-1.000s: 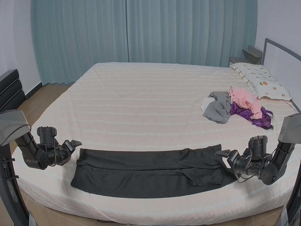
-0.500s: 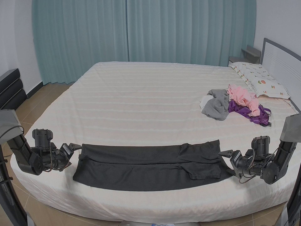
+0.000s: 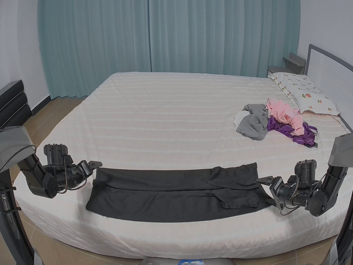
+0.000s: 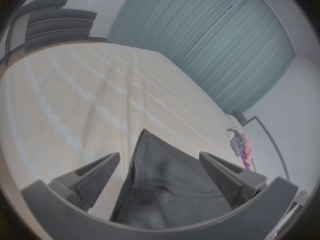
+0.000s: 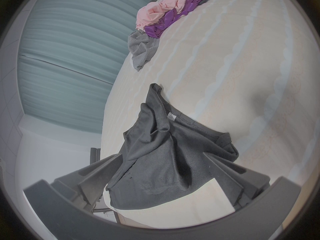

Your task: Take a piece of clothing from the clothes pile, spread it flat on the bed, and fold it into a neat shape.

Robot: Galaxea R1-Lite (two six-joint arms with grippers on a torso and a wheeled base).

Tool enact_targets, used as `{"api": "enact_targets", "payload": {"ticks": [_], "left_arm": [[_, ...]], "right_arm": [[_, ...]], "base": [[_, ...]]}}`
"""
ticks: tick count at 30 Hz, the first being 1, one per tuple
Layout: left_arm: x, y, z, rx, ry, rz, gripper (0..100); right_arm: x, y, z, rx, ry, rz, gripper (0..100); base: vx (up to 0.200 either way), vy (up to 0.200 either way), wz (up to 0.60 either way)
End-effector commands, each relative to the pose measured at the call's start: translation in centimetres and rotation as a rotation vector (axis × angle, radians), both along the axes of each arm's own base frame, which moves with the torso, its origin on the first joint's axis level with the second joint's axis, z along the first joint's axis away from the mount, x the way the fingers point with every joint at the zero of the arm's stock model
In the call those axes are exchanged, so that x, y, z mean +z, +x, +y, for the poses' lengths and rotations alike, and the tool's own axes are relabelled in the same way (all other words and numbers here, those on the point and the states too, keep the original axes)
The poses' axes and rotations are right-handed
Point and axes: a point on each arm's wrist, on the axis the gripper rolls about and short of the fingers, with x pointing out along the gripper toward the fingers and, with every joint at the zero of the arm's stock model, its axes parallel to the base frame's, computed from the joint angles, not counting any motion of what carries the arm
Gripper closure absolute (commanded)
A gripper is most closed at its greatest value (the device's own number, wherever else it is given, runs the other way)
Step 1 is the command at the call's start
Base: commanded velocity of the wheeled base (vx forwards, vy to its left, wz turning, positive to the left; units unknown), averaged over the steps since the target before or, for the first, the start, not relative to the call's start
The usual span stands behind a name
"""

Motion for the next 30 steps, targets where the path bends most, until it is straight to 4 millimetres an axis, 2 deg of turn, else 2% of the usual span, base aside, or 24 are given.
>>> {"api": "enact_targets", "payload": {"ticks": [1,5,10,14,20,26,30], "left_arm": [[-2.0,1.4,-1.1,-0.057,0.035,0.045,0],[-2.4,1.6,-1.4,-0.061,0.066,0.051,0],[-4.4,1.6,-2.0,-0.056,0.216,0.088,0],[-4.9,1.4,-2.1,-0.057,0.262,0.083,0],[-4.7,1.0,-2.9,-0.077,0.26,0.084,0],[-2.4,0.2,-3.5,-0.084,0.256,0.043,0],[-2.3,-0.1,-3.9,-0.095,0.258,0.047,0]], "right_arm": [[-0.1,-0.1,0.2,0.007,-0.001,0.005,0],[-0.1,0.0,0.3,0.013,0.0,0.003,0],[-0.1,-0.2,1.0,0.038,-0.001,0.005,0],[-0.1,-0.3,1.4,0.047,-0.004,0.006,0],[-0.1,-0.2,1.3,0.044,-0.005,0.004,0],[0.0,-0.3,1.3,0.045,-0.007,0.0,0],[-0.1,-0.3,1.3,0.045,-0.007,0.004,0]], "base": [[0.0,0.0,0.0],[0.0,0.0,0.0],[0.0,0.0,0.0],[0.0,0.0,0.0],[0.0,0.0,0.0],[0.0,0.0,0.0],[0.0,0.0,0.0]]}}
